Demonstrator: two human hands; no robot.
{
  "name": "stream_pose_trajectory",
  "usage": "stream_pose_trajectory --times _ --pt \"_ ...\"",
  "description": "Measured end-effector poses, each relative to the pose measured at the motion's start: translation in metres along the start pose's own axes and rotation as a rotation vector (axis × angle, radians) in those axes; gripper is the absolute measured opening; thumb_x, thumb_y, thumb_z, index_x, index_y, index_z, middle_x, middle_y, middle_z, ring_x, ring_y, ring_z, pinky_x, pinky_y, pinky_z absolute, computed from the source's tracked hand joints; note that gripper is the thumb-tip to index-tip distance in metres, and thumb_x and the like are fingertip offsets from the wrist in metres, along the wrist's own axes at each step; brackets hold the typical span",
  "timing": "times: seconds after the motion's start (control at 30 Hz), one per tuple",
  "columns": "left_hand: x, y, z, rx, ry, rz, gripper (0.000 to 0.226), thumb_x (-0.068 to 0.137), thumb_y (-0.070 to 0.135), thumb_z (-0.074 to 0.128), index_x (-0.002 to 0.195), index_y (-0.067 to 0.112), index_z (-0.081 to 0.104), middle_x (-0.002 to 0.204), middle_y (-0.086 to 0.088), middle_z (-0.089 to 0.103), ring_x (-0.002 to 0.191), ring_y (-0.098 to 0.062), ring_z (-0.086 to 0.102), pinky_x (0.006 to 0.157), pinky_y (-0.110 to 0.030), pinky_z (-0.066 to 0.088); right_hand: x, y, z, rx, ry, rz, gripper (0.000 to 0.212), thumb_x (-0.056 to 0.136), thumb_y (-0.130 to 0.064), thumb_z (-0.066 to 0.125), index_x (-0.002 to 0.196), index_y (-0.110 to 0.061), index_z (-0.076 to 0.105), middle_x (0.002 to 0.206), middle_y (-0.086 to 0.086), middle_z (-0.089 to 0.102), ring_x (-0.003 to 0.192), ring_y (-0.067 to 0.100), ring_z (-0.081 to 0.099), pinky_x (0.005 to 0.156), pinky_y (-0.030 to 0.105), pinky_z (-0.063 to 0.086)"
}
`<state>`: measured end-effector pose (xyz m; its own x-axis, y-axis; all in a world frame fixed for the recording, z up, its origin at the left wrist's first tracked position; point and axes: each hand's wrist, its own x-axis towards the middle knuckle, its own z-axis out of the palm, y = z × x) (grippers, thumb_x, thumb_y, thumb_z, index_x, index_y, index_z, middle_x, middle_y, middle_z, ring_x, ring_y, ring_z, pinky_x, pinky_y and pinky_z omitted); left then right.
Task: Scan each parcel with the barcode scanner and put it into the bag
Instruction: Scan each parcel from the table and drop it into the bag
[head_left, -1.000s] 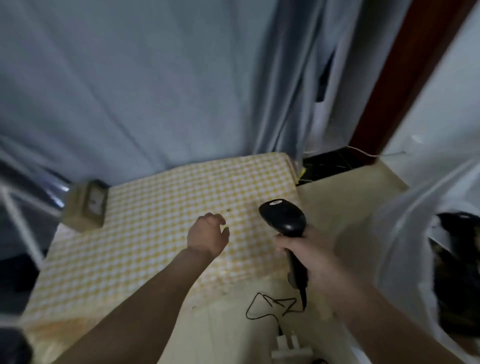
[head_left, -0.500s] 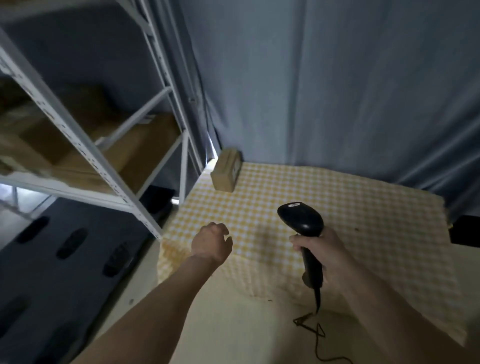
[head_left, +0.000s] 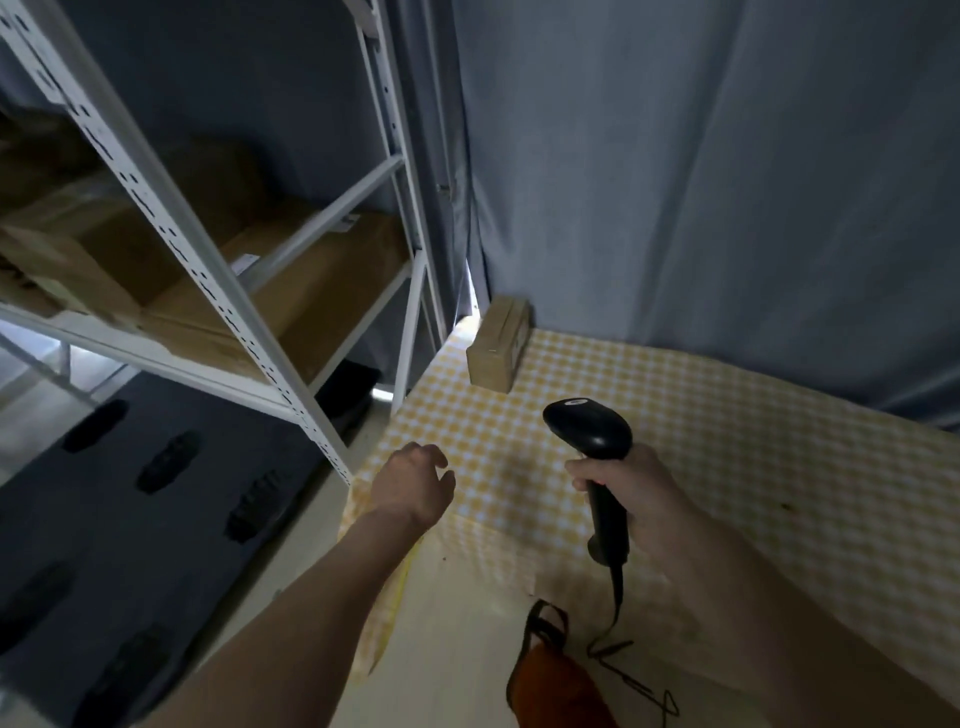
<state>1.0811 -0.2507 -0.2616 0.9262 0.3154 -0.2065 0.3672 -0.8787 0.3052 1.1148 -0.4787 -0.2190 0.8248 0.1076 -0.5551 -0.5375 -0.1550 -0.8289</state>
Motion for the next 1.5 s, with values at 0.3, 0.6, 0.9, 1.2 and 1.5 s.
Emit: stream_pose_trajectory --times 0.3,0.6,0.9,1.2,1.5 --pt "0.151 0.042 -0.008 0.038 -0.067 0.048 0.032 0.094 0.035 0.056 0.122 0.020 0.063 0.130 -0.005 0.055 0.121 -0.023 0.052 0.095 -0.031 0.044 0.117 -0.057 0.000 0.085 0.060 0.062 0.017 0.076 0.001 0.071 0.090 0.009 0.065 0.075 0.018 0.058 0.073 0.028 0.055 0.068 0.034 0.042" --pt "0.276 0.053 0.016 0.106 -0.236 -0.017 0.065 0.090 0.039 0.062 0.144 0.016 0.034 0.140 -0.009 0.042 0.131 -0.027 0.040 0.103 -0.038 0.041 0.232 -0.105 0.008 0.146 0.103 0.130 0.013 0.077 -0.004 0.074 0.088 -0.001 0.068 0.074 0.012 0.063 0.071 0.024 0.061 0.069 0.031 0.047" --pt "0.390 0.068 0.054 0.085 -0.308 -0.039 0.067 0.083 0.034 0.068 0.137 0.009 0.036 0.133 -0.012 0.041 0.127 -0.028 0.041 0.099 -0.035 0.041 0.314 -0.105 0.009 0.179 0.179 0.305 0.023 0.077 -0.008 0.076 0.096 0.001 0.067 0.080 0.013 0.058 0.074 0.029 0.055 0.067 0.038 0.040" --pt "0.493 0.078 0.123 -0.115 -0.348 -0.108 0.094 0.076 0.031 0.078 0.147 0.002 0.025 0.151 -0.022 0.026 0.137 -0.035 0.031 0.110 -0.041 0.035 0.378 -0.089 0.042 0.264 0.254 0.388 0.025 0.074 -0.007 0.076 0.096 0.002 0.068 0.088 0.016 0.062 0.082 0.032 0.059 0.072 0.038 0.042" --pt "0.531 0.071 0.167 -0.140 -0.371 -0.279 0.135 0.067 0.042 0.083 0.151 0.008 -0.017 0.154 -0.015 0.016 0.141 -0.032 0.021 0.110 -0.048 0.029 0.388 -0.066 0.063 0.354 0.318 0.438 0.019 0.076 -0.003 0.074 0.094 0.000 0.068 0.084 0.016 0.062 0.081 0.032 0.059 0.072 0.039 0.043"
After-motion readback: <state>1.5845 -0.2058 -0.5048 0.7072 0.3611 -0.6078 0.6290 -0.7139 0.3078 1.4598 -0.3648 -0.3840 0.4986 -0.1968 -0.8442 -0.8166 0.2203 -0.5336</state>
